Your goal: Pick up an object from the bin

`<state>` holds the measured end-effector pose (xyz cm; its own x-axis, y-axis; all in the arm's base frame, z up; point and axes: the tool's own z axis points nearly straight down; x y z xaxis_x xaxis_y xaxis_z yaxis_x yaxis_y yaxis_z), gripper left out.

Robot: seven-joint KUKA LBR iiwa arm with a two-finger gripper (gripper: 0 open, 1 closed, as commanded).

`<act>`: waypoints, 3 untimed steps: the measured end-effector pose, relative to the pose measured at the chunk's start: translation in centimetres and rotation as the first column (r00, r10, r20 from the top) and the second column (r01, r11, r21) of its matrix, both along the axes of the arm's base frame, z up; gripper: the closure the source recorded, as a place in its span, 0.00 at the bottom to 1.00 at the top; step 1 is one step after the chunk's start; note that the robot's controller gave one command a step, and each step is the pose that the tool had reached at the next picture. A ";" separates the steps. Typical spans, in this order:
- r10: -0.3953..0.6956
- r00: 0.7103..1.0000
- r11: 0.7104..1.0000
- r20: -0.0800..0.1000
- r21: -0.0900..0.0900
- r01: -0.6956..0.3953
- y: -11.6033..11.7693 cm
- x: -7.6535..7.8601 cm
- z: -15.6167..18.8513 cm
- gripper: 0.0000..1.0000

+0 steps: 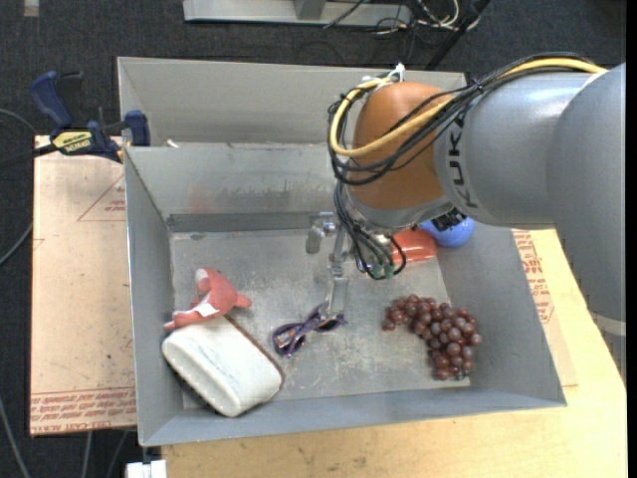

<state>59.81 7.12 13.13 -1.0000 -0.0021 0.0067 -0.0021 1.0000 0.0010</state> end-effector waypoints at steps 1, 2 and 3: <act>-0.001 1.000 1.000 0.008 0.001 0.001 0.0 0.2 0.5 0.00; 0.056 0.998 0.998 0.006 0.001 -0.056 0.2 -3.5 -3.6 0.00; 0.402 0.915 0.915 0.011 0.002 -0.402 3.2 -4.3 -5.9 1.00</act>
Offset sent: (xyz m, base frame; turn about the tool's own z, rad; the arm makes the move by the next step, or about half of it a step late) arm -0.0552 0.0040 -0.0580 -0.0887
